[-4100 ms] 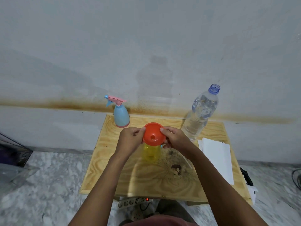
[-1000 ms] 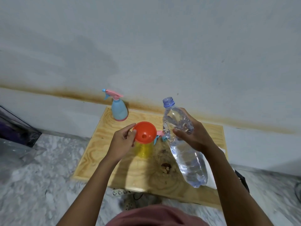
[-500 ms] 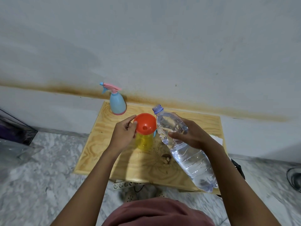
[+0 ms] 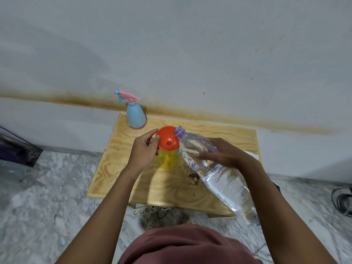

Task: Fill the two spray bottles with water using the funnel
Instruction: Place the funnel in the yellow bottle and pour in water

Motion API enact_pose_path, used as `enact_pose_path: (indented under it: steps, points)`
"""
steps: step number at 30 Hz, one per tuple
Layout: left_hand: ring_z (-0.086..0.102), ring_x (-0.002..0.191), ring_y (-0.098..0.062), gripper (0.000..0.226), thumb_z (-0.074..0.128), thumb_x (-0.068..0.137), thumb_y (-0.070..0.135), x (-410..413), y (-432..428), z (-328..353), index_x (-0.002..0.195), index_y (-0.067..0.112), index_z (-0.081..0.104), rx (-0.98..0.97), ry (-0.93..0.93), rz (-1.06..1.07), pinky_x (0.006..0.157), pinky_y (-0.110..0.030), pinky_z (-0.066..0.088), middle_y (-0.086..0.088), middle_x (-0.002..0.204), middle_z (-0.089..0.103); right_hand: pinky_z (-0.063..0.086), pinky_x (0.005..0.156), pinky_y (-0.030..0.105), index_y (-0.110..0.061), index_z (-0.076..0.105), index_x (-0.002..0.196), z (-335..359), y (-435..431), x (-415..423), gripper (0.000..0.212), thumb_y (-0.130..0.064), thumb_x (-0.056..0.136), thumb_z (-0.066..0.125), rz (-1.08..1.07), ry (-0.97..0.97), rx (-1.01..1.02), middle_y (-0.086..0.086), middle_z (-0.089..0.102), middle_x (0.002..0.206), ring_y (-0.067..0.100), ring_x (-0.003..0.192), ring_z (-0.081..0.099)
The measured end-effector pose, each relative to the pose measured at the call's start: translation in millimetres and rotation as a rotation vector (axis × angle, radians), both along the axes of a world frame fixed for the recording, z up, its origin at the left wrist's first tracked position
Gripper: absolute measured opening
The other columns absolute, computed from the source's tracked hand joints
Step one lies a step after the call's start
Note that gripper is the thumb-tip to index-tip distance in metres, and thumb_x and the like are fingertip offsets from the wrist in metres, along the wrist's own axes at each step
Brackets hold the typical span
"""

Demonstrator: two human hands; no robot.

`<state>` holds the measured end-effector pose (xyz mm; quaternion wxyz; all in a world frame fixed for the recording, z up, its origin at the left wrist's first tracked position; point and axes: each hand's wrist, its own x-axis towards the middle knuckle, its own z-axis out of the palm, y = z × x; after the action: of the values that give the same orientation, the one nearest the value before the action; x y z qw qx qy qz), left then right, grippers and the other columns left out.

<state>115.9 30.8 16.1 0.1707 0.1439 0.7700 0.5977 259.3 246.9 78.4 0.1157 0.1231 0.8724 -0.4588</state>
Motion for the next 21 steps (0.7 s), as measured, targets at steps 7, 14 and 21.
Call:
enact_pose_path:
  steps: [7,14,21]
  points:
    - [0.055,0.052,-0.009,0.038,0.055,0.101,0.015,2.2,0.7,-1.1,0.139,0.013,0.056,-0.005,0.011,0.000,0.055,-0.019,0.051,-0.005,0.064,0.050,0.039,0.053,0.006,-0.028,0.065,0.093,0.1,1.6,2.2,0.012,-0.035,0.087,0.072,0.005,-0.069,-0.048,-0.019,0.065,0.060,-0.006,0.055,0.060]
    - [0.055,0.055,-0.014,0.038,0.054,0.101,0.015,3.7,0.9,-0.6,0.139,0.013,0.056,-0.011,0.015,0.010,0.055,-0.018,0.051,-0.010,0.067,0.049,0.044,0.060,0.010,-0.021,0.069,0.102,-2.2,1.1,2.7,0.027,-0.041,0.084,0.073,0.006,-0.088,-0.052,-0.003,0.075,0.084,0.005,0.071,0.070]
    - [0.056,0.056,-0.015,0.038,0.055,0.101,0.015,5.1,-1.5,-0.1,0.139,0.012,0.056,-0.011,0.016,0.019,0.056,-0.018,0.052,-0.013,0.069,0.050,0.043,0.059,0.013,-0.027,0.067,0.086,-1.9,2.2,3.7,0.013,-0.038,0.085,0.073,0.010,-0.094,-0.067,-0.009,0.070,0.071,0.002,0.063,0.065]
